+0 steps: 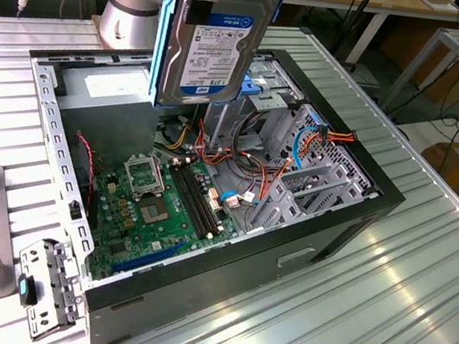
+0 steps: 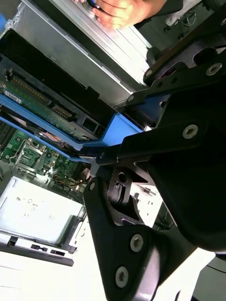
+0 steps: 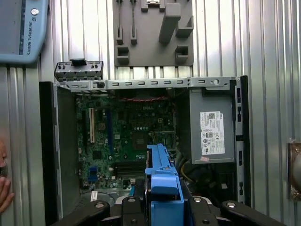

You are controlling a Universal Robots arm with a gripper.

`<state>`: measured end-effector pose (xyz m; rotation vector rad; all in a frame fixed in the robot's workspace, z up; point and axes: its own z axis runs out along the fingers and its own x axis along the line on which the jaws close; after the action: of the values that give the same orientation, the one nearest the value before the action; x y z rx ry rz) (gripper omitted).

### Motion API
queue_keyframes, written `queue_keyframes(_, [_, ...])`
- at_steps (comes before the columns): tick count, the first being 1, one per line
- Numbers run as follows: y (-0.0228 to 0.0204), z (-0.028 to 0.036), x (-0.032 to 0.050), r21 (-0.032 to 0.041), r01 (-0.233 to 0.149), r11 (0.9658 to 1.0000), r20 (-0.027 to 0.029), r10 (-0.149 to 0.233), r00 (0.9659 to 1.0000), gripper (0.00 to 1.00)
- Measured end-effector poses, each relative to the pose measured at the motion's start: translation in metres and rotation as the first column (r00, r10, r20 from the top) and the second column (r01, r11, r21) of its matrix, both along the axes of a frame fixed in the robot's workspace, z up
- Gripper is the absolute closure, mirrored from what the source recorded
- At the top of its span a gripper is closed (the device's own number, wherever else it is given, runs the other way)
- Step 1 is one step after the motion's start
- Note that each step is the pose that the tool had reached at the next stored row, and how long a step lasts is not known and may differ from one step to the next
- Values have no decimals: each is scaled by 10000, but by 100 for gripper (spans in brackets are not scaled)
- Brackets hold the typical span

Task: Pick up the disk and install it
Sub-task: 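Insert the disk into the insertion slot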

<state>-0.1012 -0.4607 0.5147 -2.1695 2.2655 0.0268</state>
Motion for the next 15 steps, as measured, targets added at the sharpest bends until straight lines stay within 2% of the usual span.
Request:
queue_keyframes(9, [0, -2, 147, 0, 0, 10000, 0, 0, 10000, 63])
queue_keyframes(15, [-2, -6, 178, -12, 0, 10000, 0, 0, 10000, 63])
